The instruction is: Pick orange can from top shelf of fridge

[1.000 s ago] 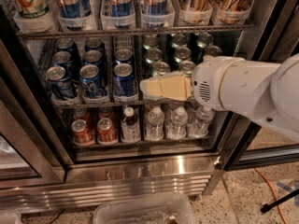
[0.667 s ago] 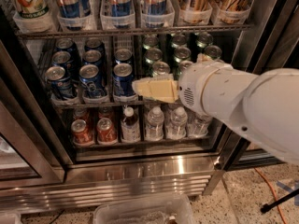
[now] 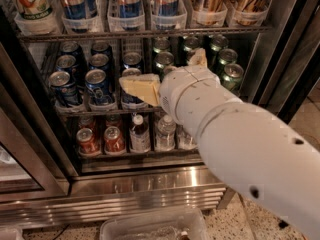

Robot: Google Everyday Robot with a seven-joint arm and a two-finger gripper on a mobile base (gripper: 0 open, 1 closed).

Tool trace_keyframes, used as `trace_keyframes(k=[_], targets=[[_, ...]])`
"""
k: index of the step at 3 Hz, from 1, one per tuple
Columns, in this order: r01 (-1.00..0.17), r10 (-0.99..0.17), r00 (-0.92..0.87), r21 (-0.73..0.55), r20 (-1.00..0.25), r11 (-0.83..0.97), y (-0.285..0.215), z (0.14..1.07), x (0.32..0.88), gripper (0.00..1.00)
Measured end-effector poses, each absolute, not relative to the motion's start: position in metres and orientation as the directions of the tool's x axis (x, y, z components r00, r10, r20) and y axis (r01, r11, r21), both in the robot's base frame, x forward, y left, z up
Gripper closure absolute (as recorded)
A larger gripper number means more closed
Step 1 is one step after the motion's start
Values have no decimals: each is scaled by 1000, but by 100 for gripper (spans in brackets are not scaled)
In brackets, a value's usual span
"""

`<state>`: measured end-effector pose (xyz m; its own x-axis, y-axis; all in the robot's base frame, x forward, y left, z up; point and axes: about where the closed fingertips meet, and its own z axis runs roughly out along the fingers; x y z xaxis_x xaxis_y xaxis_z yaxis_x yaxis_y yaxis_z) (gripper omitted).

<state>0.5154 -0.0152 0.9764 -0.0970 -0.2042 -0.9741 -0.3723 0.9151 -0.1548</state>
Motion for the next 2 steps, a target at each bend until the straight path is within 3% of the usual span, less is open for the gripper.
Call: trace_keyframes(k=[2], targets=[[-236, 53, 27, 45, -998, 971, -46, 970, 540, 0]])
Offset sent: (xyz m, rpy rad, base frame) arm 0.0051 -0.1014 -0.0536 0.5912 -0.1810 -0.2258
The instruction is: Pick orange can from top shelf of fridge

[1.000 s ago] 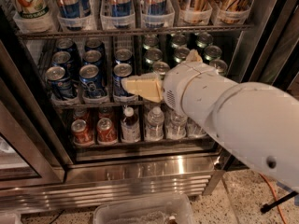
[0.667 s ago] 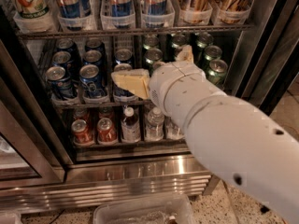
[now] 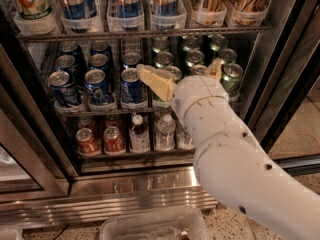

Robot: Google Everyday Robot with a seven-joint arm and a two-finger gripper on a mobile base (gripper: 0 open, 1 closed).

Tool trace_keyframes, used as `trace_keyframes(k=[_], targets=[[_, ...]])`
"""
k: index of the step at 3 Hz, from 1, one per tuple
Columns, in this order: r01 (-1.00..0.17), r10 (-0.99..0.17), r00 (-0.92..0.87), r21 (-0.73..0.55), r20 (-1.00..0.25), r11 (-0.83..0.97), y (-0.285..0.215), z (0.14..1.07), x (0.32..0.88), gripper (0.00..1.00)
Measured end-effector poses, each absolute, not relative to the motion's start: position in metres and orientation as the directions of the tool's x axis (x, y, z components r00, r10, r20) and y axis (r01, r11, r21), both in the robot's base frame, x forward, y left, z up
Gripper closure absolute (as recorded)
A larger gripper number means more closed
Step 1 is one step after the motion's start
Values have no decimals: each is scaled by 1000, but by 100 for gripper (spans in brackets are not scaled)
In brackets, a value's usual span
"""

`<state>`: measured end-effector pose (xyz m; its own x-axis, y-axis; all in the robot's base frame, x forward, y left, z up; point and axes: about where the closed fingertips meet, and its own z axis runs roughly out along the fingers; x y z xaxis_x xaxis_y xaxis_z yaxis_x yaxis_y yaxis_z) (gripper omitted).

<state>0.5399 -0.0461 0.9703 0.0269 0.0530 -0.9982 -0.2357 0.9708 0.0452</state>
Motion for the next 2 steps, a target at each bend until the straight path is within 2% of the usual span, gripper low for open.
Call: trace_keyframes(k=[1, 2], targets=[[-229, 99, 73, 80, -992, 970, -55, 980, 539, 0], [-229, 99, 74, 80, -992, 970, -55, 980, 539, 0]])
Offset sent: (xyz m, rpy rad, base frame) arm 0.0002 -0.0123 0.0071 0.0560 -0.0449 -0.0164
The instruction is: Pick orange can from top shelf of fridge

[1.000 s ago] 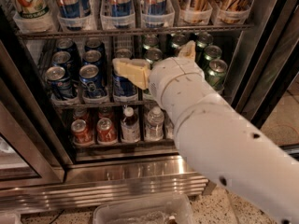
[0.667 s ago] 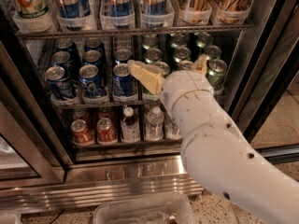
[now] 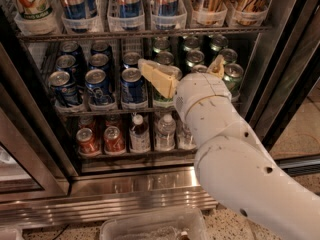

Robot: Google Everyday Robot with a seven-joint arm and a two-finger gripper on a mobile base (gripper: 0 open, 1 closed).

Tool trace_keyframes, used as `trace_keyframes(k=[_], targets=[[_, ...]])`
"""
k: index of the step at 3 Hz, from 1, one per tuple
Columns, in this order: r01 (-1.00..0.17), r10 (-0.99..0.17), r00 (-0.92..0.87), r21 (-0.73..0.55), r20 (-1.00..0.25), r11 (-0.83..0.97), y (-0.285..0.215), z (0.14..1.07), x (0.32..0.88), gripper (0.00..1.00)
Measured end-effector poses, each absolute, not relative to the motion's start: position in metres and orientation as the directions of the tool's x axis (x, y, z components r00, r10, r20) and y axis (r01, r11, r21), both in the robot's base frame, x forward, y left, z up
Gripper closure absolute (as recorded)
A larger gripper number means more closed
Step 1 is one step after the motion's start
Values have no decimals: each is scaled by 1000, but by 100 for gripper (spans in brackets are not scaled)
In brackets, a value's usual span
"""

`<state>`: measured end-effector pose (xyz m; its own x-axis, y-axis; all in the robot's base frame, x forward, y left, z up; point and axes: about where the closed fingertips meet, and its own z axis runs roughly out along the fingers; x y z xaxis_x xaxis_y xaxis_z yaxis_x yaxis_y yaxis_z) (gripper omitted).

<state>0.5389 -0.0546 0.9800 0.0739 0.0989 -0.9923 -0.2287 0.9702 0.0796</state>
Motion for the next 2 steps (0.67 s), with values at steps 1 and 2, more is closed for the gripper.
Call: trace_keyframes(k=[1, 2], targets=[[-203, 81, 96, 60, -992, 977, -61, 987, 536, 0], [-179, 19, 110, -1, -994, 984, -72, 993, 529, 0]])
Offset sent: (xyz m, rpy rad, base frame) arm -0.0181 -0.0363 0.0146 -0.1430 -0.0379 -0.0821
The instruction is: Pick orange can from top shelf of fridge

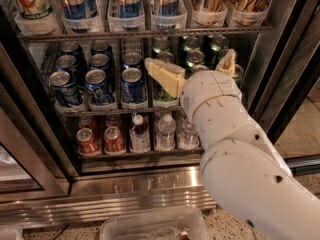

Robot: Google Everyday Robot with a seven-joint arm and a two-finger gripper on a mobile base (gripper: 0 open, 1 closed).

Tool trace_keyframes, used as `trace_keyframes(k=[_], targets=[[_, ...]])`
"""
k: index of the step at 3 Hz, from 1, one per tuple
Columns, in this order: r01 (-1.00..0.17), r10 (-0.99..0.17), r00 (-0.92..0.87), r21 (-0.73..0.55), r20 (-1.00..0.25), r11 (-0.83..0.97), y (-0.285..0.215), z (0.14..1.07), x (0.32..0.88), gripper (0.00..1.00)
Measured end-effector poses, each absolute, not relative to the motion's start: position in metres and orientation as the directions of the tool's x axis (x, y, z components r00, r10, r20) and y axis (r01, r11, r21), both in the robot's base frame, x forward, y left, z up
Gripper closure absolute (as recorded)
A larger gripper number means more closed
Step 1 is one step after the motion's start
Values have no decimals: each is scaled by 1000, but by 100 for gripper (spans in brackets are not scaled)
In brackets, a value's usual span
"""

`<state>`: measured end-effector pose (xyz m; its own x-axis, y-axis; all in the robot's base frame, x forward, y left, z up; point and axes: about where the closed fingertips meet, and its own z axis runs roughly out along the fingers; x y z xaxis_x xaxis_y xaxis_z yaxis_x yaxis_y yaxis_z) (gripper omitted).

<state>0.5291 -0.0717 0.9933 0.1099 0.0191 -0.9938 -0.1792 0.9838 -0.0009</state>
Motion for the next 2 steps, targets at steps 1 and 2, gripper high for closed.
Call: trace_keyframes(k=[1, 2], targets=[[-157, -41, 119, -59, -992, 986, -83, 996, 523, 0], [-134, -54, 134, -72, -989, 988, -96, 998, 521, 0]])
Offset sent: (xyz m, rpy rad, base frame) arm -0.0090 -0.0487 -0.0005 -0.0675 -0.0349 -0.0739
